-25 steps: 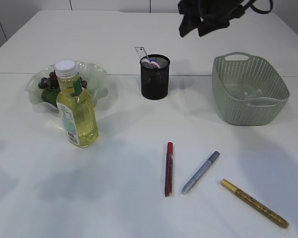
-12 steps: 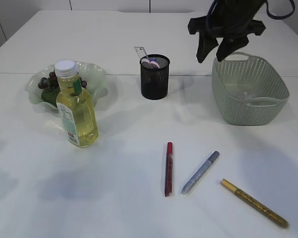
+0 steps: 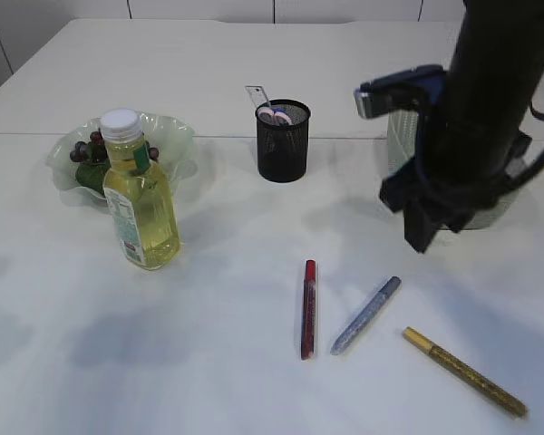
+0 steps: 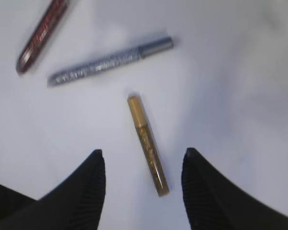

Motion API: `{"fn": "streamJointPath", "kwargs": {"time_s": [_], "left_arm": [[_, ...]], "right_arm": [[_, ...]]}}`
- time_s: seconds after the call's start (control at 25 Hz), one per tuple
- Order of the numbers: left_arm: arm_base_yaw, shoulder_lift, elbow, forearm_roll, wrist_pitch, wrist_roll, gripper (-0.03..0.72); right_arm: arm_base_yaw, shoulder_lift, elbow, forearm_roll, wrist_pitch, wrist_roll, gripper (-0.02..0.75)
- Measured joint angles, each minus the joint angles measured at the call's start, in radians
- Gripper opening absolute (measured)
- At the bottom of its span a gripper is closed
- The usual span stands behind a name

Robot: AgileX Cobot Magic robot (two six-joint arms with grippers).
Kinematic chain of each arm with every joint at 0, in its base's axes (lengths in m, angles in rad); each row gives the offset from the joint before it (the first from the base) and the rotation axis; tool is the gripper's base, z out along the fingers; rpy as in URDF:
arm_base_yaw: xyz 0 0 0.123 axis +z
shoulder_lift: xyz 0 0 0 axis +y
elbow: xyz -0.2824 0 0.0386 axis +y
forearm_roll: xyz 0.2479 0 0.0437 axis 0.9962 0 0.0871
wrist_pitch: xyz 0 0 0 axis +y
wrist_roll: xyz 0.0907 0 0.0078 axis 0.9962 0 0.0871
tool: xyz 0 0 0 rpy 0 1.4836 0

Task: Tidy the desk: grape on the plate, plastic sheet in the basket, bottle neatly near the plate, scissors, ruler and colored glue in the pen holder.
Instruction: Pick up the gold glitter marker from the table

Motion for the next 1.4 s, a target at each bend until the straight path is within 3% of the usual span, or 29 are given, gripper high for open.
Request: {"fn": "streamJointPath", "kwargs": {"time_s": [0.24,0.52,0.8,1.4], "left_arm": [[0.0,0.0,0.0,0.0,0.0,0.0,0.434],[0.0,0.0,0.0,0.0,-0.001,0.0,0.434],[0.0,0.0,0.0,0.0,-0.002,0.0,0.434],[0.0,0.0,0.0,-0.002,-0.004,0.0,0.434]], "right_arm": [[0.0,-0.029,0.239,-0.005,-0.025,-0.1,0.406],[0.0,-0.029,0.427,-0.005,-0.258,-0.167,0.406],[0.0,-0.015,0.443,-0.005,-0.332,-0.278,0.406],[0.0,0.098,0.443,-0.007,-0.394,-0.296,0.406]]}}
